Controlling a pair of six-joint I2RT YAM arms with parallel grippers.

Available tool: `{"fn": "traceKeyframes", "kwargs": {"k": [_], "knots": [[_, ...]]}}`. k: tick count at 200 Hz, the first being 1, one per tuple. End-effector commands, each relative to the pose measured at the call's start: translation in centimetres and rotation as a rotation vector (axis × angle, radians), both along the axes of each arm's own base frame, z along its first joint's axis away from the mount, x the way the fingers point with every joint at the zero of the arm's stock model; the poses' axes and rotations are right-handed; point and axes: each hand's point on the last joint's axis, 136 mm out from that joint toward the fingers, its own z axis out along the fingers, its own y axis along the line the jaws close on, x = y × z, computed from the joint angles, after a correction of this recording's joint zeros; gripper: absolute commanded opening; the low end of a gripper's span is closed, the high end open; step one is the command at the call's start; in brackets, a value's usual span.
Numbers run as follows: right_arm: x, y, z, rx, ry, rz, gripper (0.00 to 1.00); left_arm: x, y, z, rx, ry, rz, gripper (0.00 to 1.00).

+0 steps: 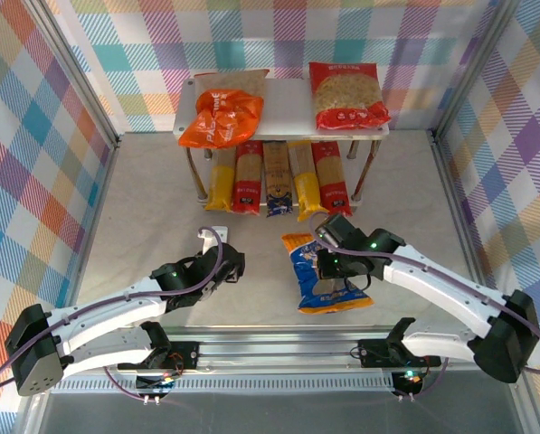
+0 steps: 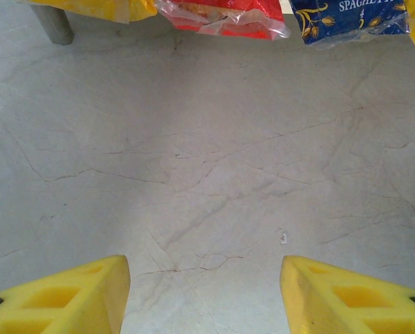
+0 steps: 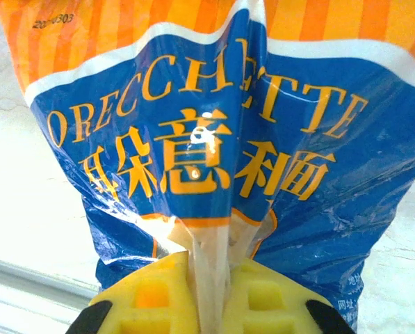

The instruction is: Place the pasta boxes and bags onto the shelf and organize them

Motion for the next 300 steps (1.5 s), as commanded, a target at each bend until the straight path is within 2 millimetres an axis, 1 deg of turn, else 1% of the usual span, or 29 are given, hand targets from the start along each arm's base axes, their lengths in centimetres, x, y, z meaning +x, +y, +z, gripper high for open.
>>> {"fn": "traceKeyframes", "kwargs": {"k": [1, 12, 23, 34, 54, 76, 112, 130, 154, 156, 169, 172, 174, 192, 227, 263, 285, 297, 300], "knots": [[0.4, 0.6, 3.3, 0.054, -0.079, 0.038, 0.00, 0.6, -0.4, 1.2, -0.019, -0.038, 0.015, 0.59], [0.3, 0.9, 4.5, 0.077, -0.100, 0.052, 0.00, 0.6, -0.3, 1.1, -0.014, -0.036, 0.018, 0.59], [0.3, 1.1, 6.1, 0.103, -0.132, 0.070, 0.00, 0.7, -0.2, 1.1, -0.010, -0.036, 0.023, 0.59], [0.3, 1.3, 7.9, 0.128, -0.174, 0.088, 0.00, 0.8, -0.2, 1.1, -0.009, -0.036, 0.028, 0.59], [0.5, 1.5, 12.0, 0.176, -0.260, 0.124, 0.00, 0.9, -0.3, 1.2, -0.011, -0.035, 0.028, 0.59], [1.0, 2.0, 17.0, 0.236, -0.369, 0.162, 0.00, 1.0, -0.3, 1.5, -0.013, -0.041, 0.030, 0.59], [1.0, 4.4, 25.1, 0.396, -0.521, 0.277, 0.00, 1.1, -0.5, 2.3, -0.016, -0.048, 0.022, 0.59], [1.3, 5.3, 29.6, 0.459, -0.624, 0.318, 0.00, 1.1, -0.5, 2.6, -0.017, -0.051, 0.018, 0.59], [2.3, 5.9, 35.6, 0.508, -0.781, 0.328, 0.00, 1.1, -0.4, 3.0, -0.017, -0.055, 0.018, 0.59], [2.5, 6.0, 35.8, 0.503, -0.789, 0.329, 0.00, 1.1, -0.4, 3.0, -0.016, -0.055, 0.019, 0.59], [3.4, 6.3, 38.6, 0.505, -0.870, 0.322, 0.00, 1.1, -0.4, 3.2, -0.019, -0.059, 0.019, 0.59], [3.8, 6.5, 38.8, 0.497, -0.877, 0.320, 0.00, 1.1, -0.3, 3.3, -0.020, -0.059, 0.019, 0.59], [3.9, 6.5, 39.3, 0.499, -0.891, 0.319, 0.00, 1.0, -0.3, 3.3, -0.020, -0.060, 0.019, 0.59], [5.6, 7.2, 41.7, 0.463, -0.963, 0.301, 0.00, 1.0, -0.1, 3.5, -0.023, -0.065, 0.022, 0.59], [9.5, 8.2, 45.8, 0.393, -1.137, 0.216, 0.00, 0.8, 0.4, 3.7, -0.019, -0.072, 0.027, 0.60], [13.5, 9.9, 48.3, 0.375, -1.272, 0.145, 0.00, 0.6, 0.9, 4.2, -0.021, -0.084, 0.033, 0.60], [15.9, 10.2, 49.8, 0.327, -1.359, 0.075, 0.00, 0.5, 1.4, 4.6, -0.018, -0.094, 0.041, 0.61], [17.0, 9.9, 50.5, 0.315, -1.396, 0.022, 0.00, 0.5, 1.8, 4.7, -0.017, -0.098, 0.048, 0.61], [17.3, 9.9, 50.6, 0.287, -1.416, 0.025, 0.00, 0.5, 1.8, 4.7, -0.014, -0.098, 0.047, 0.61]]}}
